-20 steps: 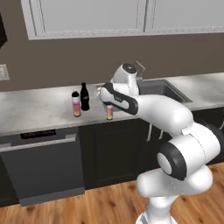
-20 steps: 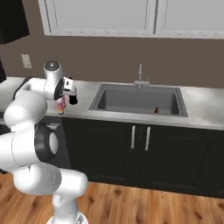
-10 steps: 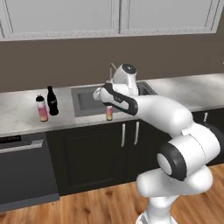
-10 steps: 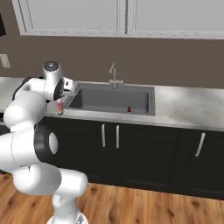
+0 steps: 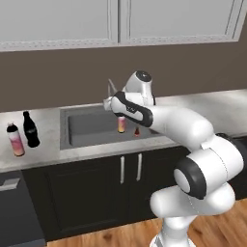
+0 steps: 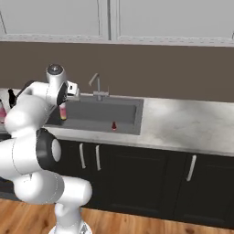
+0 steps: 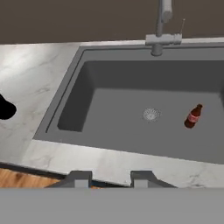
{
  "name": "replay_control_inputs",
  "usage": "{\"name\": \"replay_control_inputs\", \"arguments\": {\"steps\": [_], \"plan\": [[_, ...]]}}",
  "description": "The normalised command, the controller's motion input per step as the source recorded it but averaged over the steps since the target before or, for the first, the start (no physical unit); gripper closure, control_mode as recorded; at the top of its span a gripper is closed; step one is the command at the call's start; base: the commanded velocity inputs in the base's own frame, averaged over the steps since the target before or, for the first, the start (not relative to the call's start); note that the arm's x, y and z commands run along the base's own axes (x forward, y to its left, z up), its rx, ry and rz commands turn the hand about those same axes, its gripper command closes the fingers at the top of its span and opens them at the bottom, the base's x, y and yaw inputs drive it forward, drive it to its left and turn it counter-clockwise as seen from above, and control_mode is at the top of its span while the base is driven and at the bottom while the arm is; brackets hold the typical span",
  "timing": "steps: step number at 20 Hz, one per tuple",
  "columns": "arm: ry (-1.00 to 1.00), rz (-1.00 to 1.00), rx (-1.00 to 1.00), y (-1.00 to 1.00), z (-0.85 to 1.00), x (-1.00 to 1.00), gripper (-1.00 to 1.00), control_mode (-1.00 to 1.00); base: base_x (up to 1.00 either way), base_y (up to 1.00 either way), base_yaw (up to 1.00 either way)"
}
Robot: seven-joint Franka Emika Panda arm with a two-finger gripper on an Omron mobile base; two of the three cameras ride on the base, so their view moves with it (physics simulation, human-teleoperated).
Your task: Place the large bottle from the dining counter next to the other large bottle outside the sink, and place the small bottle from the dining counter next to the other small bottle inside the sink.
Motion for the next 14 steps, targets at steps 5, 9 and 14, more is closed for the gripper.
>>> {"name": "replay_control_inputs", "arguments": {"steps": [5,9,14], "plan": [[0.0,0.0,0.0,0.0,0.0,0.0,1.0,1.0,0.78,-0.07,0.0],[0.0,0.0,0.0,0.0,0.0,0.0,1.0,1.0,0.56,0.0,0.0],[0.0,0.0,0.0,0.0,0.0,0.0,1.0,1.0,0.61,0.04,0.01]]}}
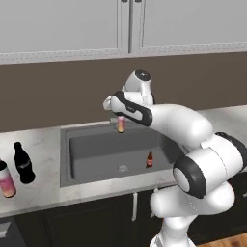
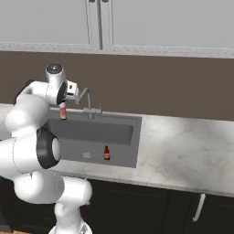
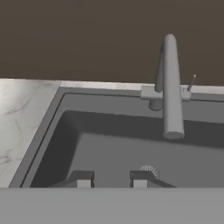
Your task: Place the large bottle from the dining counter next to the other large bottle outside the sink, and place the small bottle from the dining counter next to the other small bottle inside the sink.
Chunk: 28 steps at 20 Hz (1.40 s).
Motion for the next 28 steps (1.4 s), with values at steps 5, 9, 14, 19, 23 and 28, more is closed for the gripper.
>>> {"name": "replay_control_inputs", "arguments": {"steps": [5,9,14,19,23,28], "plan": [[0.0,0.0,0.0,0.0,0.0,0.0,1.0,1.0,0.77,0.16,0.05],[0.0,0.0,0.0,0.0,0.0,0.0,1.0,1.0,1.0,0.29,0.03],[0.0,0.0,0.0,0.0,0.0,0.0,1.0,1.0,0.96,0.41,0.06],[0.0,0.0,0.0,0.0,0.0,0.0,1.0,1.0,0.41,0.12,0.19],[0.0,0.0,0.0,0.0,0.0,0.0,1.0,1.0,0.08,0.0,0.25],[0.0,0.0,0.0,0.0,0.0,0.0,1.0,1.0,0.0,0.12,0.25]]}}
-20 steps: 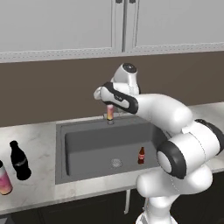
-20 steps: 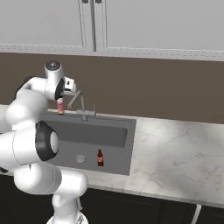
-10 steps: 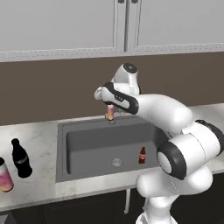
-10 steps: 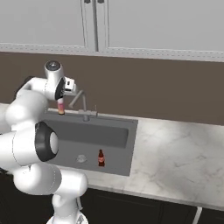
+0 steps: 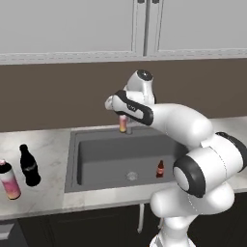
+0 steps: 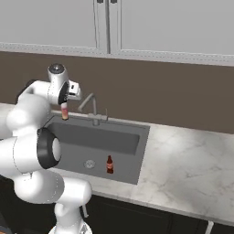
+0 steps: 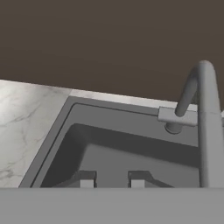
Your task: Place the large bottle from the dining counter next to the other large bottle outside the sink, and place the small bottle from the dining counter next to the other small bottle inside the sink.
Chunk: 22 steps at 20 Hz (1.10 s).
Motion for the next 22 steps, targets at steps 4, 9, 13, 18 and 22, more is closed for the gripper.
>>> {"name": "replay_control_inputs", "arguments": {"steps": [4,9,13,18,22], "plan": [[0.0,0.0,0.0,0.0,0.0,0.0,1.0,1.0,-0.1,0.25,0.23],[0.0,0.0,0.0,0.0,0.0,0.0,1.0,1.0,0.41,0.02,0.22],[0.0,0.0,0.0,0.0,0.0,0.0,1.0,1.0,0.65,-0.1,0.18],[0.0,0.0,0.0,0.0,0.0,0.0,1.0,1.0,0.53,-0.02,0.18],[-0.01,0.06,-0.01,0.0,-0.15,0.06,1.0,-1.0,0.11,0.0,0.07]]}}
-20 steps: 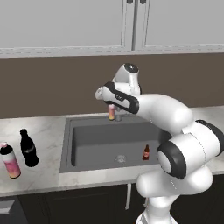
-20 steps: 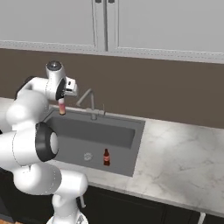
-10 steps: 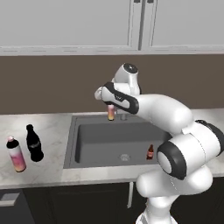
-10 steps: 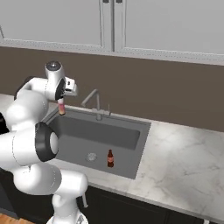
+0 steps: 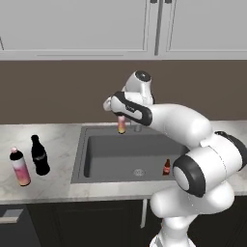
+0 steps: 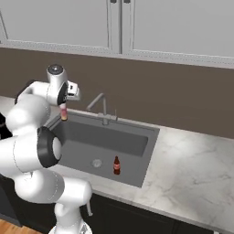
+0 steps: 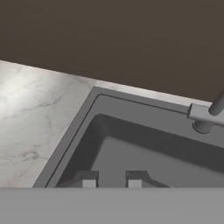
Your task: Place the large bottle from the dining counter next to the other large bottle outside the sink, and place the small bottle from the dining counter next to the other small bottle inside the sink.
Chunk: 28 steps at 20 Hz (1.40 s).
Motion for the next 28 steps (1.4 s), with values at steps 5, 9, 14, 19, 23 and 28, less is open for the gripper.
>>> {"name": "replay_control_inputs", "arguments": {"steps": [5,9,14,19,23,28], "plan": [[-0.03,0.1,-0.01,0.01,-0.34,0.02,1.0,-1.0,0.0,0.0,0.0],[-0.03,0.08,-0.02,0.13,-0.38,0.0,1.0,-1.0,0.0,0.0,0.0],[-0.02,0.07,-0.01,0.2,-0.3,-0.01,1.0,-1.0,0.0,0.0,0.0],[-0.03,0.05,-0.08,0.21,-0.19,-0.05,1.0,-1.0,0.0,0.0,0.0],[-0.05,0.05,-0.08,0.1,-0.13,-0.03,1.0,-1.0,0.0,0.0,0.0],[-0.01,0.05,-0.07,0.11,-0.2,0.0,1.0,-1.0,0.0,0.0,0.0]]}}
